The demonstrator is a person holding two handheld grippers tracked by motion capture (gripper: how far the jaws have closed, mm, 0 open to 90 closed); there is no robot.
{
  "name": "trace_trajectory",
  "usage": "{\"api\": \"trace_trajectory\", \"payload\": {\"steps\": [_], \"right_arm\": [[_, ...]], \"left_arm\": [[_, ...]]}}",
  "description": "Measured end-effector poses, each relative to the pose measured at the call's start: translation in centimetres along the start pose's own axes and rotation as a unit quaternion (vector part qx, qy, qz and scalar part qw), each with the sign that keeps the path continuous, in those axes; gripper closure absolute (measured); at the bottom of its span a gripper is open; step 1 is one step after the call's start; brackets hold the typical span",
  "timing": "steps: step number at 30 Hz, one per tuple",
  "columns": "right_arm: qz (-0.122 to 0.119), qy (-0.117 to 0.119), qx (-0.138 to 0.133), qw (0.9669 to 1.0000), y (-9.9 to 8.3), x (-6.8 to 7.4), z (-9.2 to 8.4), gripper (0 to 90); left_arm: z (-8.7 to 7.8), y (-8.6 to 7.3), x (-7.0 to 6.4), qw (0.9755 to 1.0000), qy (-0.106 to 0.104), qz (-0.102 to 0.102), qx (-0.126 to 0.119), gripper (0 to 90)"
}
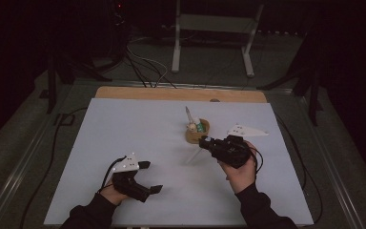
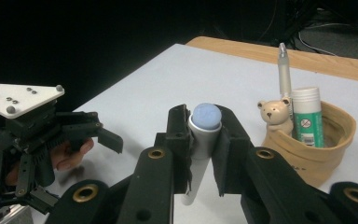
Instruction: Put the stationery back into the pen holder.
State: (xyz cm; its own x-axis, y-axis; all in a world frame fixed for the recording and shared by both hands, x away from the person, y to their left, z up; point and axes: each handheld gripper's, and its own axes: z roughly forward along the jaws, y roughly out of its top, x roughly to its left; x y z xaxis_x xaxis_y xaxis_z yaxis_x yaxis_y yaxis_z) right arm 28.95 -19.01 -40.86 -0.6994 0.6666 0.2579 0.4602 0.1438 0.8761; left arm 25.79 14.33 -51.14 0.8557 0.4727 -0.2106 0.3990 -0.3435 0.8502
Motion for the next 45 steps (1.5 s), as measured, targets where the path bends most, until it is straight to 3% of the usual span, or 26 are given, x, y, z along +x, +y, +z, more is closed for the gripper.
{"api": "trace_trajectory", "payload": {"steps": [21, 36, 45], "right_arm": [[-0.023, -0.033, -0.016, 0.9991, 3.1, -1.2, -1.8, 78.5], [-0.029, -0.060, -0.023, 0.9975, 5.4, -1.9, -2.1, 78.5], [-0.038, -0.088, -0.018, 0.9953, 6.9, -3.0, -1.3, 78.5]], "left_arm": [[0.0, 0.0, -0.1, 1.0000, 0.005, 0.004, -0.005, 0.5], [-0.1, 0.0, -0.1, 0.9999, 0.009, 0.008, -0.011, 0.6], [-0.2, 0.1, -0.1, 0.9998, 0.010, 0.011, -0.010, 0.6]]}}
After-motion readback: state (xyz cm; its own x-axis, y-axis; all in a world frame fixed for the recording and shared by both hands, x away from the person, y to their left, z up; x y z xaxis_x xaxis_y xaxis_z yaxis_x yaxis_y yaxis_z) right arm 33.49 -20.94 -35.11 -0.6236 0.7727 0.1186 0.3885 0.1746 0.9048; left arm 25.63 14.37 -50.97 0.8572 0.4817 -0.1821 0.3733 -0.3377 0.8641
